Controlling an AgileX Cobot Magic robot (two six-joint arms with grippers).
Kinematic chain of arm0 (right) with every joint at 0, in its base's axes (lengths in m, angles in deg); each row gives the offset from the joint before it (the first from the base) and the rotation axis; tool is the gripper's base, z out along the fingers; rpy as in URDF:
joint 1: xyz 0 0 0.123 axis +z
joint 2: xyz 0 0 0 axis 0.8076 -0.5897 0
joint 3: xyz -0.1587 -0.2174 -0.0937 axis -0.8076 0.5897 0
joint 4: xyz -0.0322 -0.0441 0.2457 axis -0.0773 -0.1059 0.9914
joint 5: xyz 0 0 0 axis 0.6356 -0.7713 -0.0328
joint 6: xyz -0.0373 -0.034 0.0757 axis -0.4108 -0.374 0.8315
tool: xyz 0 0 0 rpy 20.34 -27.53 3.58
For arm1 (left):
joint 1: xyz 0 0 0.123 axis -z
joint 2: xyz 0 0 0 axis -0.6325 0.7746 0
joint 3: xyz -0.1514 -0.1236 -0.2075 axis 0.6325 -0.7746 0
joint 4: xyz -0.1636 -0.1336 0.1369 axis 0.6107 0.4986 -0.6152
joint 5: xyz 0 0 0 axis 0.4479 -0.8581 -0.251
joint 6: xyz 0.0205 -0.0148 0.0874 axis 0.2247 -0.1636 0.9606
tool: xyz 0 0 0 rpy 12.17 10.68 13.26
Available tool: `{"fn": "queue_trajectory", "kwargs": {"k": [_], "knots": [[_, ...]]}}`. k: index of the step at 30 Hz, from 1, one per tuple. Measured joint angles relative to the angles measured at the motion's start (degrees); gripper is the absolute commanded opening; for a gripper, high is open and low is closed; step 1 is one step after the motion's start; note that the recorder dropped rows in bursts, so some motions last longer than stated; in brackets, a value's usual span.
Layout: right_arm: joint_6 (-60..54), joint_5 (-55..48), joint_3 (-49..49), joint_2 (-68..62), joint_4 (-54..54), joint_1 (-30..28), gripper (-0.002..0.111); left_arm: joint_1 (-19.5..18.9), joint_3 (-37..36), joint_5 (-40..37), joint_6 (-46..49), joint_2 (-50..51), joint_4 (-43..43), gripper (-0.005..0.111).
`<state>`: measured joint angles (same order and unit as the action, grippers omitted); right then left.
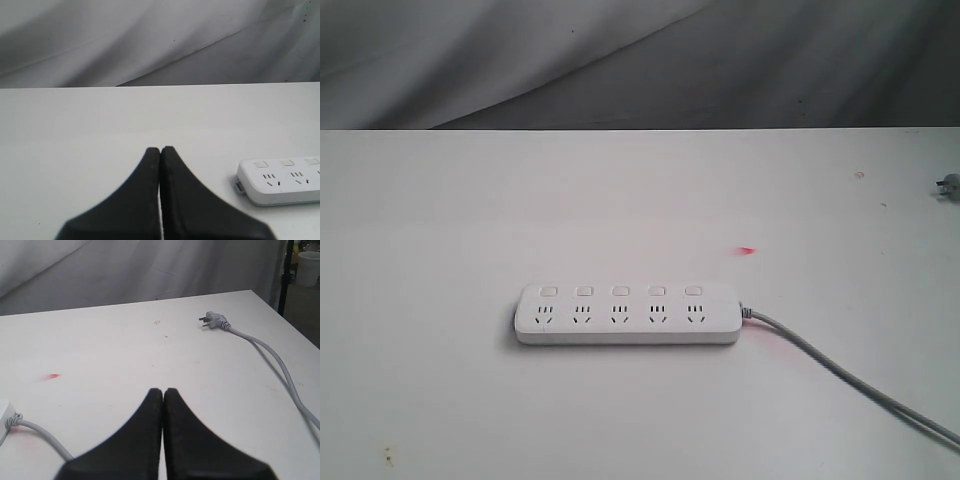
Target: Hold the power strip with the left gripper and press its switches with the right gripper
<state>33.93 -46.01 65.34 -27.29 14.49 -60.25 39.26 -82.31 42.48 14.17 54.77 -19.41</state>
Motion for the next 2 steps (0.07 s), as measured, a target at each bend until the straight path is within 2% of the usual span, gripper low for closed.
{"fn": "queue_trajectory", "kwargs": {"k": [2], "knots": [[0.0,0.0,0.0,0.0,0.0,0.0,0.000,0.0,0.0,0.0,0.0,0.0,0.0,0.000]]}}
